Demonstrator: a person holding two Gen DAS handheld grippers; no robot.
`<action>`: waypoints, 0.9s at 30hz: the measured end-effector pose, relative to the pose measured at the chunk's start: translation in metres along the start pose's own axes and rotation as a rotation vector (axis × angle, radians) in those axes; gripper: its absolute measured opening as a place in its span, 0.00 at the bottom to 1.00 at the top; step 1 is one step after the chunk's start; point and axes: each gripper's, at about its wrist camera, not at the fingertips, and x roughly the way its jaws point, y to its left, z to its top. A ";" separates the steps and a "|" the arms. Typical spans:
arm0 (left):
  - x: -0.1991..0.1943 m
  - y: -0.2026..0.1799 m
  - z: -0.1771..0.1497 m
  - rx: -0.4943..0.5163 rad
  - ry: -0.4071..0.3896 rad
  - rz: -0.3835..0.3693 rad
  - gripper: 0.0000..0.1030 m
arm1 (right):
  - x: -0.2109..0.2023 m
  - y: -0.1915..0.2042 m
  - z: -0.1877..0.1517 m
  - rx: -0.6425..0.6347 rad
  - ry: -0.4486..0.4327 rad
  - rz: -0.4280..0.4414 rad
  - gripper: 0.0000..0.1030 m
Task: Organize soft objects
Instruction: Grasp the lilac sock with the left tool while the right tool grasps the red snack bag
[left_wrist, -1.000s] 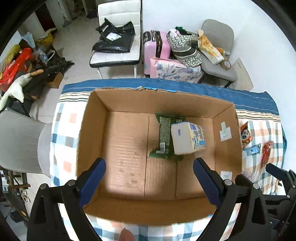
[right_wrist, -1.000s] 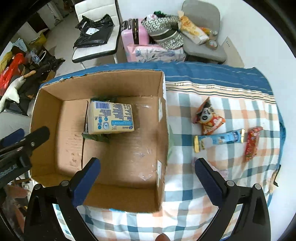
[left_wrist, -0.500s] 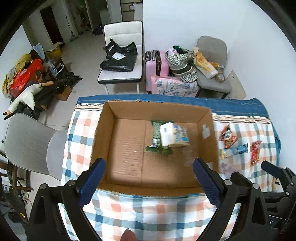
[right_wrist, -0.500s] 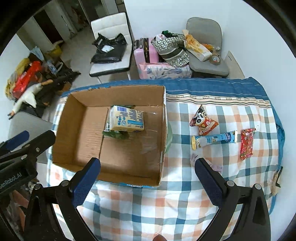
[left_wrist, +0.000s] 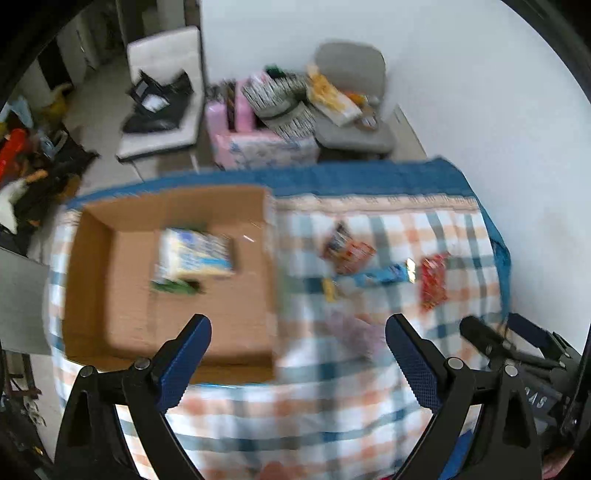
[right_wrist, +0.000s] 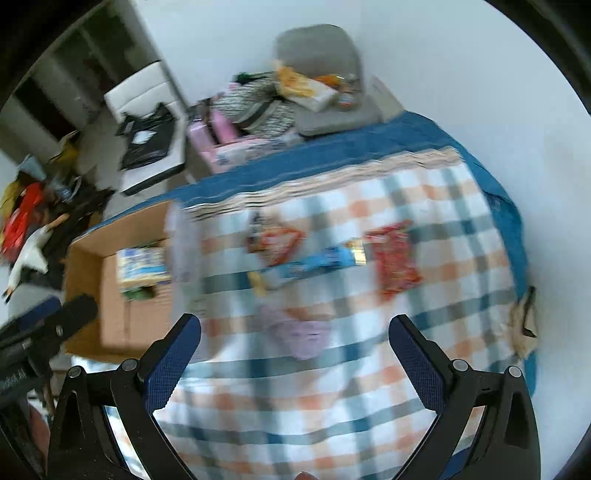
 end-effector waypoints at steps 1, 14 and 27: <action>0.013 -0.012 0.000 -0.006 0.030 -0.020 0.94 | 0.004 -0.013 0.003 0.011 0.004 -0.009 1.00; 0.199 -0.068 -0.044 -0.211 0.431 -0.137 0.92 | 0.133 -0.134 0.034 0.010 0.169 -0.047 1.00; 0.263 -0.081 -0.048 -0.314 0.520 -0.075 0.64 | 0.245 -0.157 0.061 -0.022 0.316 0.001 0.94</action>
